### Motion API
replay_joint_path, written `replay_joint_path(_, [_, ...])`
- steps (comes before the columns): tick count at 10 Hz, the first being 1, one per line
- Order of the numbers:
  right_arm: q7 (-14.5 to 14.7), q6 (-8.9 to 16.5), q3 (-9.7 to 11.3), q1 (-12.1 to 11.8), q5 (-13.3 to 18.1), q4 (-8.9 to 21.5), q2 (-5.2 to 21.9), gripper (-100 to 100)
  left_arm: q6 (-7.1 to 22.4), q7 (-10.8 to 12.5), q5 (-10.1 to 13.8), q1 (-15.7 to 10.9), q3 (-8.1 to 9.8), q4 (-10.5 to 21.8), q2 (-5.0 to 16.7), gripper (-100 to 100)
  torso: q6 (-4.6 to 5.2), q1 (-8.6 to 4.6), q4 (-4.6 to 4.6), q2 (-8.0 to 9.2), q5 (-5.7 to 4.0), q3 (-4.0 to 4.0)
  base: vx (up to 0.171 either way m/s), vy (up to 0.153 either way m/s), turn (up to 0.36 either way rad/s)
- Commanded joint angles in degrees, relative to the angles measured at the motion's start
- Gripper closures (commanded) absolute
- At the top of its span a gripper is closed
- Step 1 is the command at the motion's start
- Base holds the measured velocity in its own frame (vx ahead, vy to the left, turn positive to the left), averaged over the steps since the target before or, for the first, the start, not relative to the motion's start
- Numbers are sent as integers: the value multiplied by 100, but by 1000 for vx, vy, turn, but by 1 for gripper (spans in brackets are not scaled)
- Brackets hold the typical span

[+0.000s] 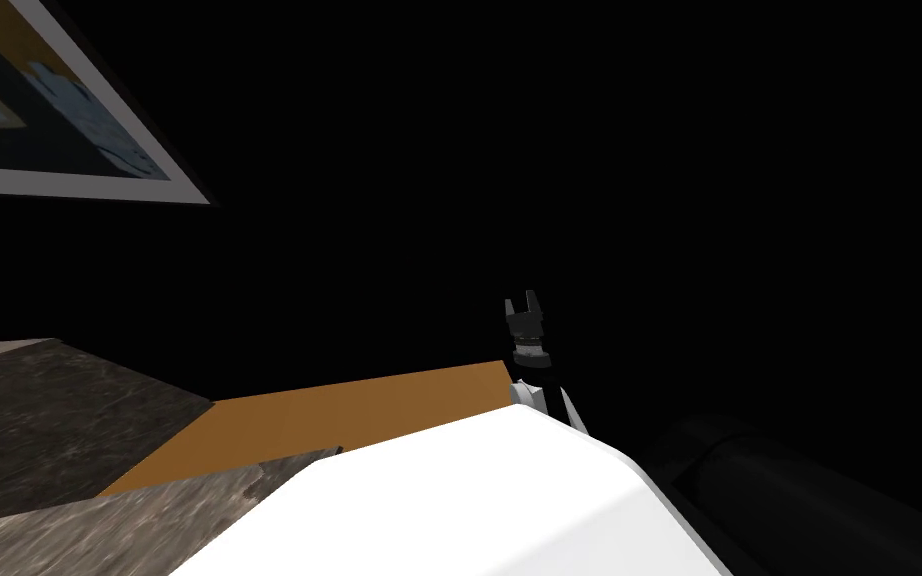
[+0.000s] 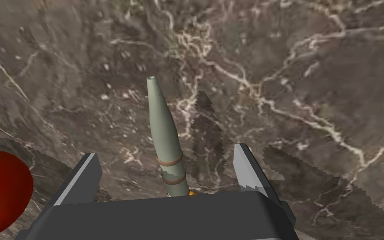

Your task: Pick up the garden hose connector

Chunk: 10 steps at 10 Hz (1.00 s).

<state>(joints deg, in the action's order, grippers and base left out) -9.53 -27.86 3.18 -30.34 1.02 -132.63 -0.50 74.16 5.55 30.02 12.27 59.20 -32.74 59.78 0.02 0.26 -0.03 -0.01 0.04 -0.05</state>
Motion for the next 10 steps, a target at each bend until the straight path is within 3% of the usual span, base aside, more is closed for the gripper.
replay_joint_path(1, [0, 0, 0, 0, 0, 0, 0, 0, 0, 0, 0, 0, 0, 0, 0, 0, 0, 0, 0, 0, 0, 0, 0, 0, 0])
replay_joint_path(2, [0, 0, 0, 0, 0, 0, 0, 0, -33, 180, -20, -8, -45, -4, -42, -100, 0, -3, 1, 4, -1, 2, -79, 8, -179])
replay_joint_path(9, [0, 0, 0, 1, 0, 0, 0, 0, -140, 813, -90, -35, -203, -17, -190, -100, -1, -10, 8, 31, -2, 19, -99, 3, -137])
replay_joint_path(10, [0, 0, 0, 1, 0, 0, 0, 0, -126, 749, -86, -39, -192, -15, -172, -100, -1, -12, 7, 29, -3, 17, -27, -13, -18])
